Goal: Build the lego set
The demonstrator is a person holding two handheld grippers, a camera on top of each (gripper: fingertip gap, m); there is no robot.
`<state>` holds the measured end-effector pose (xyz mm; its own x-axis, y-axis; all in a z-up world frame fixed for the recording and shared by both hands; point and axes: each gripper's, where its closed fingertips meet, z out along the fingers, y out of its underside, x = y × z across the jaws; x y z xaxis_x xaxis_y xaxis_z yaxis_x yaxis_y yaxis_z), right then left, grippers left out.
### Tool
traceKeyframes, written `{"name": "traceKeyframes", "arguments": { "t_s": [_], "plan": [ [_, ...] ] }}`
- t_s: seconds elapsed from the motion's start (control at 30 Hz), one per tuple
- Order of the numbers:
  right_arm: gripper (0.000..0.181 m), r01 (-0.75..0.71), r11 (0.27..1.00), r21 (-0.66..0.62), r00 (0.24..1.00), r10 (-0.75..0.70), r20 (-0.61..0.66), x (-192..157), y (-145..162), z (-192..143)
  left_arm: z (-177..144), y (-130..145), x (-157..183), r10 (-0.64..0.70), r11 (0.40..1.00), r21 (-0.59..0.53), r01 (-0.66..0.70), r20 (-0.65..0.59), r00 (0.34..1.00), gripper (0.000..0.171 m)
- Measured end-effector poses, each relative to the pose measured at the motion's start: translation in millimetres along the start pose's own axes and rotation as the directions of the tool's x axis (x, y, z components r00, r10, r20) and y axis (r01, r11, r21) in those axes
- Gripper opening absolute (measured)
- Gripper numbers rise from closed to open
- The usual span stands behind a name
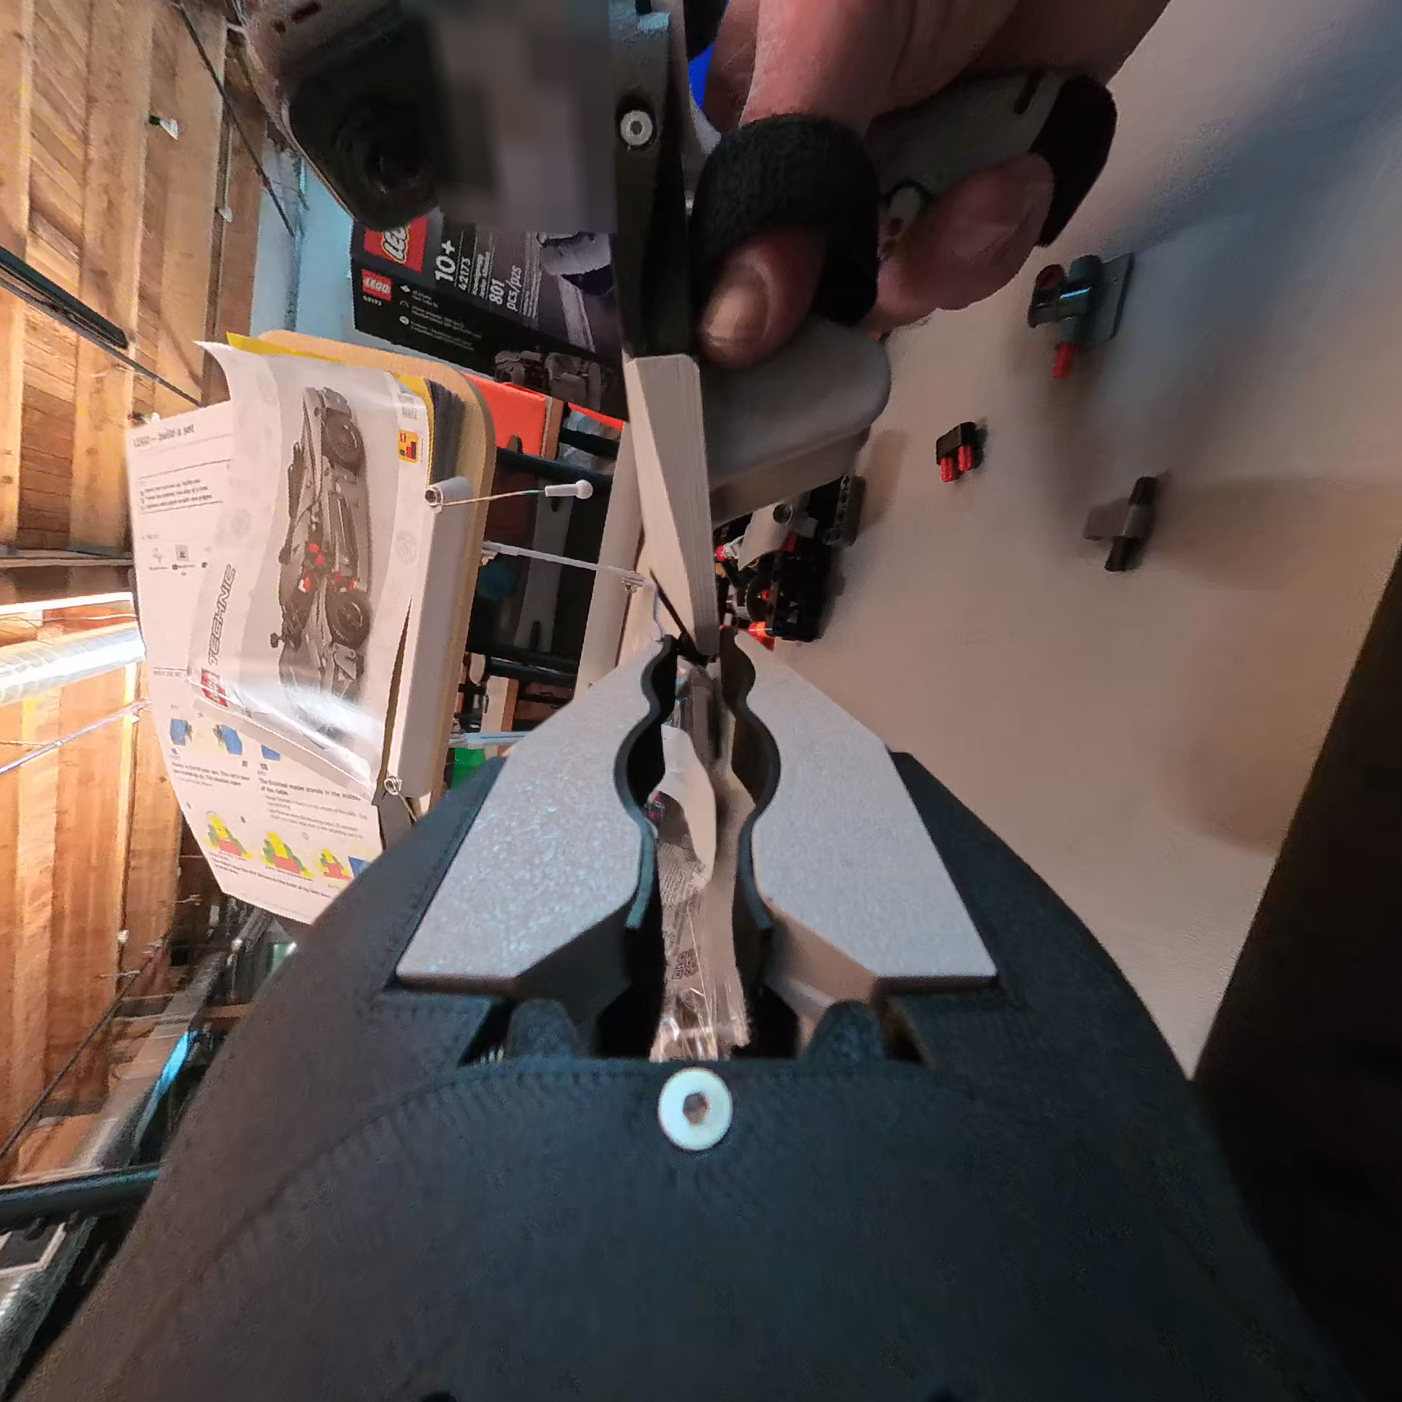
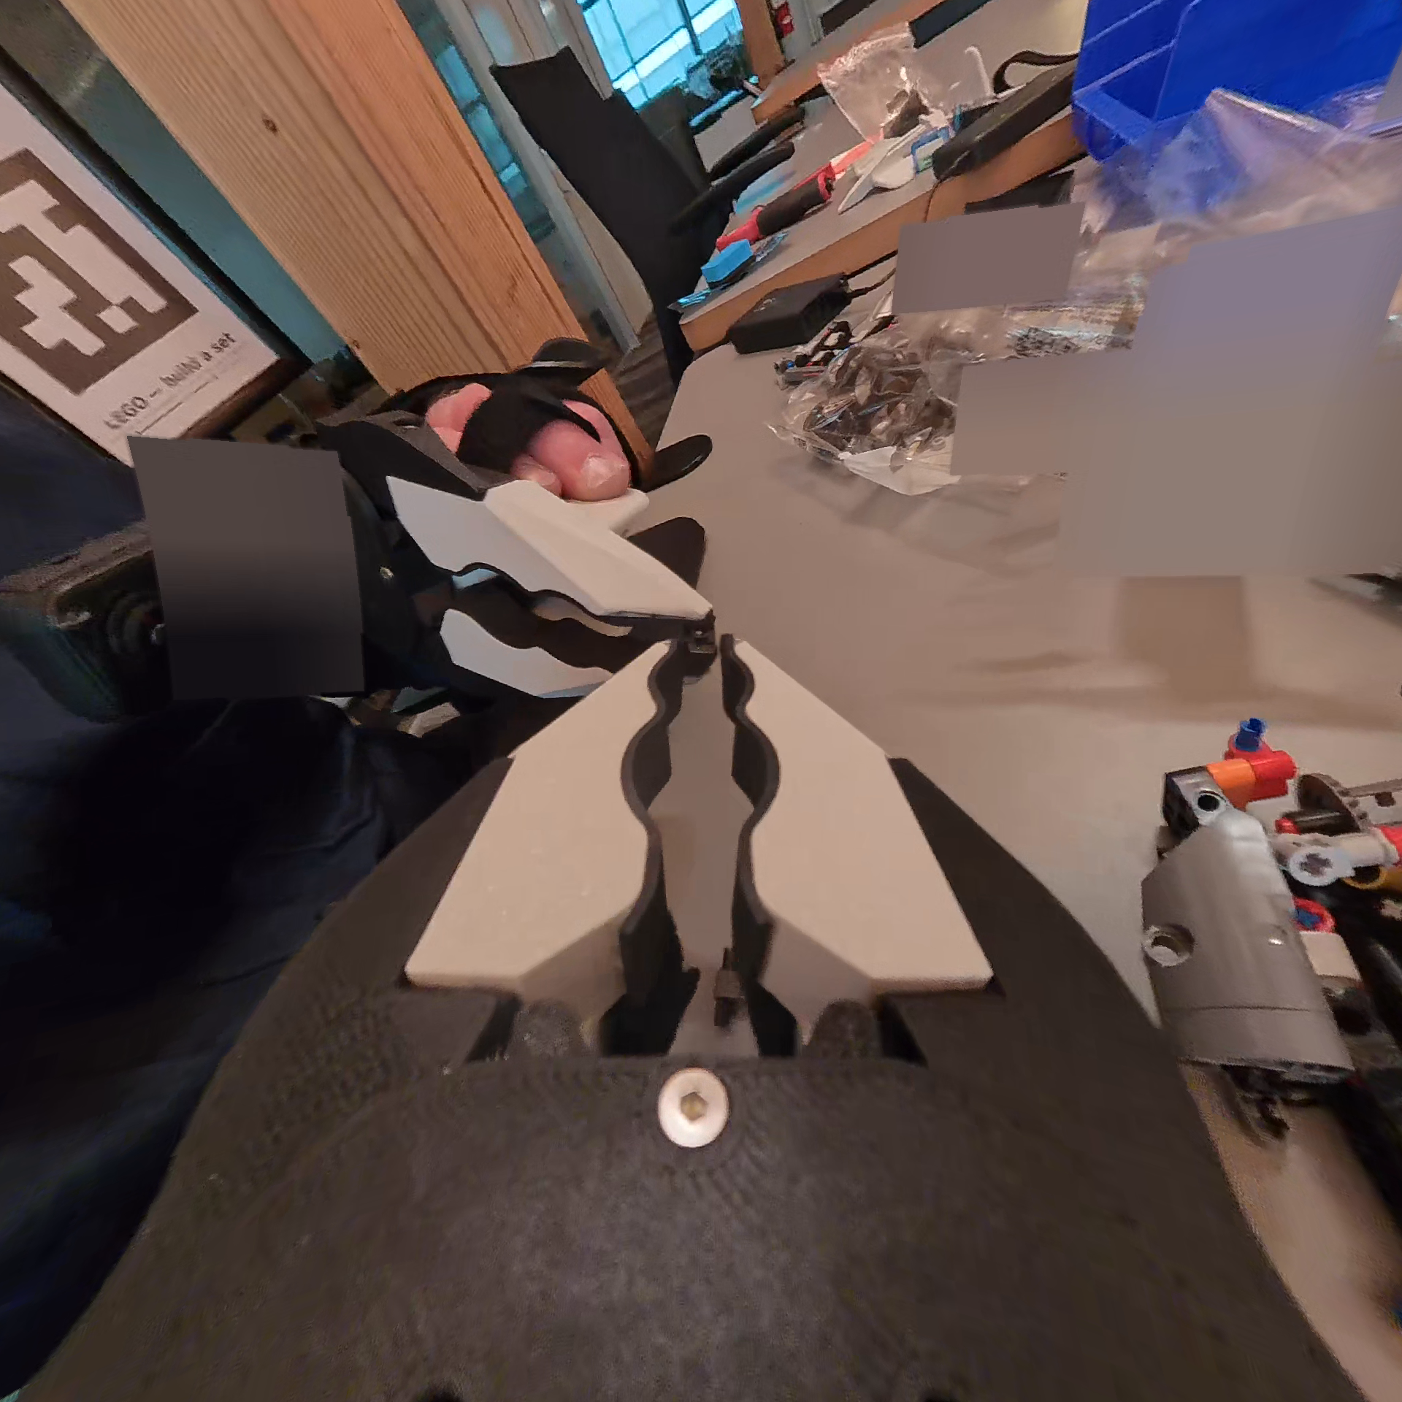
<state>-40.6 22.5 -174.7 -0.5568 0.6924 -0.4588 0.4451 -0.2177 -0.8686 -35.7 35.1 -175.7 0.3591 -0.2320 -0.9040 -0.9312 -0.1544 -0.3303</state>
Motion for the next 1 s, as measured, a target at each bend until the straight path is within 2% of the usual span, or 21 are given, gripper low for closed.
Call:
{"name": "traceKeyframes", "arguments": {
  "t_s": [0.3,0.53,0.6,0.63,0.7,0.73,0.77,0.87,0.93,1.0],
  "plan": [
    [0.005,0.103,0.991,-0.084,0.994,-0.1,0.042,-12.1,6.1,-5.1,-8.5,-9.9,3.8,0.01,0.998,0.061,-0.008,-0.043,0.999,0.007],
    [0.004,0.205,0.964,-0.17,0.972,-0.18,0.149,-31.1,19.1,-8.5,-26.4,-23.0,15.8,0.143,0.987,0.097,-0.126,-0.183,0.973,0.005],
    [0.004,0.227,0.954,-0.198,0.97,-0.203,0.131,-27.2,23.3,-11.6,-31.5,-23.9,17.8,0.158,0.985,0.098,-0.14,-0.212,0.964,0.0],
    [0.005,0.231,0.949,-0.216,0.97,-0.208,0.124,-22.6,27.3,-15.6,-31.7,-17.3,10.8,0.168,0.985,0.065,-0.159,-0.182,0.969,0.0],
    [0.004,0.2,0.969,-0.146,0.969,-0.174,0.176,-29.0,17.8,-19.5,-36.6,-14.5,5.9,0.106,0.993,0.08,-0.09,-0.217,0.971,0.0],
    [0.004,0.207,0.966,-0.153,0.969,-0.18,0.171,-29.1,17.6,-16.1,-34.9,-9.9,6.8,0.087,0.995,0.057,-0.076,-0.233,0.969,0.0],
    [0.004,0.219,0.96,-0.174,0.967,-0.191,0.167,-29.3,20.7,-11.8,-32.6,-6.6,7.6,0.107,0.994,0.047,-0.099,-0.22,0.97,0.0],
    [0.004,0.186,0.966,-0.18,0.967,-0.148,0.208,-35.1,25.4,-8.9,-33.8,-19.5,16.4,0.132,0.986,0.131,-0.107,-0.199,0.971,0.0],
    [0.005,0.158,0.97,-0.184,0.967,-0.114,0.229,-35.5,27.8,-10.3,-32.1,-24.1,21.8,0.153,0.98,0.154,-0.124,-0.192,0.969,0.015],
    [0.005,0.149,0.969,-0.195,0.964,-0.1,0.245,-36.6,29.8,-9.5,-29.4,-26.0,24.5,0.164,0.978,0.161,-0.134,-0.191,0.968,0.014]
  ]
}}
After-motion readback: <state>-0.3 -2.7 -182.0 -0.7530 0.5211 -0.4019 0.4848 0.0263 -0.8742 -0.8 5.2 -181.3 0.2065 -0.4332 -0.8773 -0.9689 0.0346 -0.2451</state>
